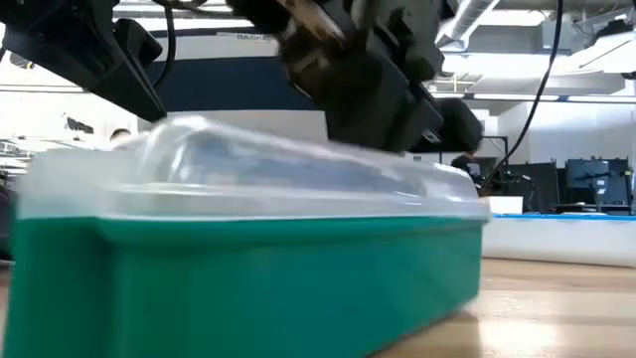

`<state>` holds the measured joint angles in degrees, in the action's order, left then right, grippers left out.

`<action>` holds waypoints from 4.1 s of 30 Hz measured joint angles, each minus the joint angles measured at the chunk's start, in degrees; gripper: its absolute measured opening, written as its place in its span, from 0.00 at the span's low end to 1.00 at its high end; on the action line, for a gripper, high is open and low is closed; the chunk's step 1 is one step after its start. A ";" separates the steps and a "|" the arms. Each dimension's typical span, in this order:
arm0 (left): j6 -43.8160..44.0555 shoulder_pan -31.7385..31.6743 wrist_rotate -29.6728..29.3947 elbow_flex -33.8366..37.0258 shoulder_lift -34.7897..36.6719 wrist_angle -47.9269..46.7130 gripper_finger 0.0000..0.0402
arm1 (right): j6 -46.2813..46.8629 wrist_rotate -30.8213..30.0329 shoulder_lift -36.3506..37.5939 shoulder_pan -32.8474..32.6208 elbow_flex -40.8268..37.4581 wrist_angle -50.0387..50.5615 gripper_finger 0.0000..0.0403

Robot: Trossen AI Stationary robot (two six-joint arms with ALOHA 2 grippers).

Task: Pick & place medical supplies in basket/bin
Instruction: Put the green first aid kit into the blue bin, then put the blue pill organizer into the blue bin

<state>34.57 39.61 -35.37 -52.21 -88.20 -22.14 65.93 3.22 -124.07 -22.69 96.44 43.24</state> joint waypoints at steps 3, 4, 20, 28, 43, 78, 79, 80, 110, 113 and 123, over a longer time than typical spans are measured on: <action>1.21 0.44 0.01 -0.10 0.17 -0.99 0.11 | -3.18 0.14 0.00 -0.20 2.40 0.00 0.01; 1.66 0.64 -0.01 -0.48 0.21 -1.94 0.11 | -4.04 -0.15 0.00 -0.22 3.44 0.23 0.02; 7.89 9.83 -19.65 -14.79 9.91 -21.90 0.11 | -11.72 -23.62 0.31 -2.66 29.58 40.00 0.00; 0.08 11.55 -31.55 -17.81 17.72 -22.08 0.11 | -24.55 -35.92 6.50 -0.88 36.71 39.96 0.00; -3.80 7.48 -34.08 -17.86 20.78 -24.50 0.11 | -30.06 -44.01 14.69 27.41 36.64 38.75 0.00; 5.59 6.89 -28.43 -17.79 20.70 -31.55 0.11 | -61.91 -22.52 -6.06 39.73 37.15 46.95 0.38; 5.73 6.89 -28.46 -17.79 20.70 -31.53 0.11 | -61.98 -22.81 -6.10 39.27 37.82 47.03 0.40; 5.74 6.89 -28.46 -17.79 20.70 -31.51 0.11 | -62.31 -22.78 -5.93 38.86 38.40 46.88 0.42; 5.70 6.89 -28.95 -17.77 20.68 -32.57 0.11 | -47.79 -14.45 19.77 9.86 38.40 46.75 0.40; 5.40 6.89 -28.94 -17.77 20.68 -32.56 0.11 | -45.72 -14.88 18.68 5.20 38.30 46.75 0.39; -1.79 4.69 -12.60 -17.79 17.12 -26.64 0.11 | -30.17 -15.26 17.57 -3.94 38.19 46.76 0.35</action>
<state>32.79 44.30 -47.96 -70.00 -71.09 -48.77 35.77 -12.05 -106.50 -26.63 134.63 90.00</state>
